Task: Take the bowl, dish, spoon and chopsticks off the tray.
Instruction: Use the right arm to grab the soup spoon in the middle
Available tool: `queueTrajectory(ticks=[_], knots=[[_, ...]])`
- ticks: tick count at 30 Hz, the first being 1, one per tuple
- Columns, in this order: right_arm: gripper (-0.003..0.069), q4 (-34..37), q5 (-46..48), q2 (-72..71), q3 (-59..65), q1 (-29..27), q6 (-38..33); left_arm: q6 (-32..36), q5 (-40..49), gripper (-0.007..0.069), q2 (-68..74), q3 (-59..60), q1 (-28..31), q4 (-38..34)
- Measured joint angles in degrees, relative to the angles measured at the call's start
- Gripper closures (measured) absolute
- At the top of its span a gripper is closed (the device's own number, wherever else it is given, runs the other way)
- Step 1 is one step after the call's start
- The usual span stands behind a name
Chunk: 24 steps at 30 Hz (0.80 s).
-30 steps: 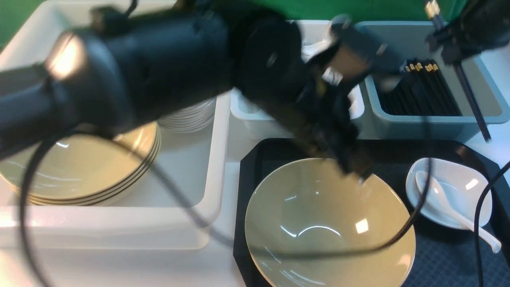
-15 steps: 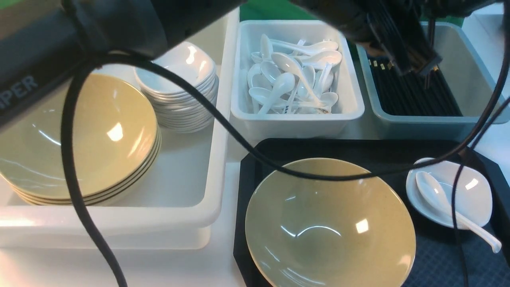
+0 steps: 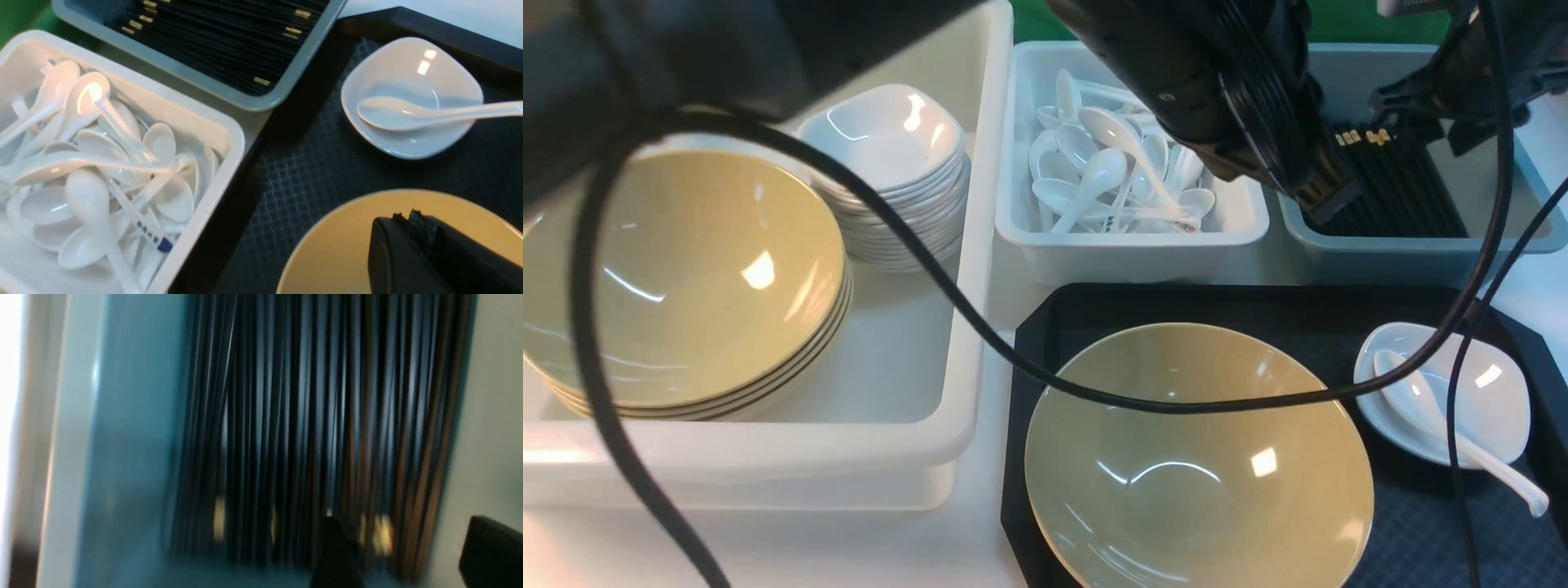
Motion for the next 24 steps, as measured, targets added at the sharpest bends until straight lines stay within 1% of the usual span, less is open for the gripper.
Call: queueTrajectory(ticks=[1, 2, 5, 6, 8, 9, 10, 11, 13, 15, 19, 24], knots=[[0.0228, 0.3, 0.2, -0.3, 0.2, 0.1, -0.3, 0.0, 0.3, 0.0636, -0.2, 0.0, 0.0, 0.0], [0.0227, 1.9, 0.9, -3.3, 1.8, 0.1, -2.3, 0.1, 1.8, 0.0636, -1.3, 0.8, 0.0, 0.2], [0.0225, 6.0, 1.2, -9.8, 6.7, 0.6, -5.0, 0.2, 3.2, 0.0636, -4.5, 4.6, 0.0, 0.8], [0.0225, 8.0, 1.3, -14.3, 10.8, 1.3, -6.3, 0.3, 3.3, 0.0636, -6.0, 7.7, 0.0, 0.8], [0.0225, 8.7, 1.4, -16.6, 13.2, 1.7, -6.8, 0.3, 3.2, 0.0636, -7.4, 10.2, 0.0, 0.8], [0.0225, 9.3, 1.6, -21.1, 18.2, 2.4, -8.0, 0.3, 3.0, 0.0636, -9.7, 14.1, 0.0, 1.1], [0.0225, 9.5, 1.7, -24.7, 22.8, 2.9, -8.7, 0.3, 2.1, 0.0636, -11.9, 18.7, 0.0, 0.8], [0.0225, 9.5, 1.8, -25.2, 23.4, 3.1, -8.8, 0.3, 1.6, 0.0636, -12.2, 19.3, 0.0, 0.8], [0.0225, 9.5, 1.9, -29.1, 29.4, 3.5, -9.5, 0.3, -0.7, 0.0636, -14.3, 24.4, 0.0, 0.8], [0.0225, 9.5, 1.9, -32.9, 37.4, 3.7, -10.6, 0.3, -6.5, 0.0636, -16.1, 30.6, 0.0, -1.0], [0.0225, 9.5, 1.1, -34.8, 45.8, 3.9, -10.8, 0.5, -11.4, 0.0636, -16.6, 35.5, 0.0, -4.2], [0.0225, 9.4, -7.4, -34.2, 54.2, 3.9, -10.8, 3.6, -14.0, 0.0636, -16.6, 38.1, 0.0, -8.7]])
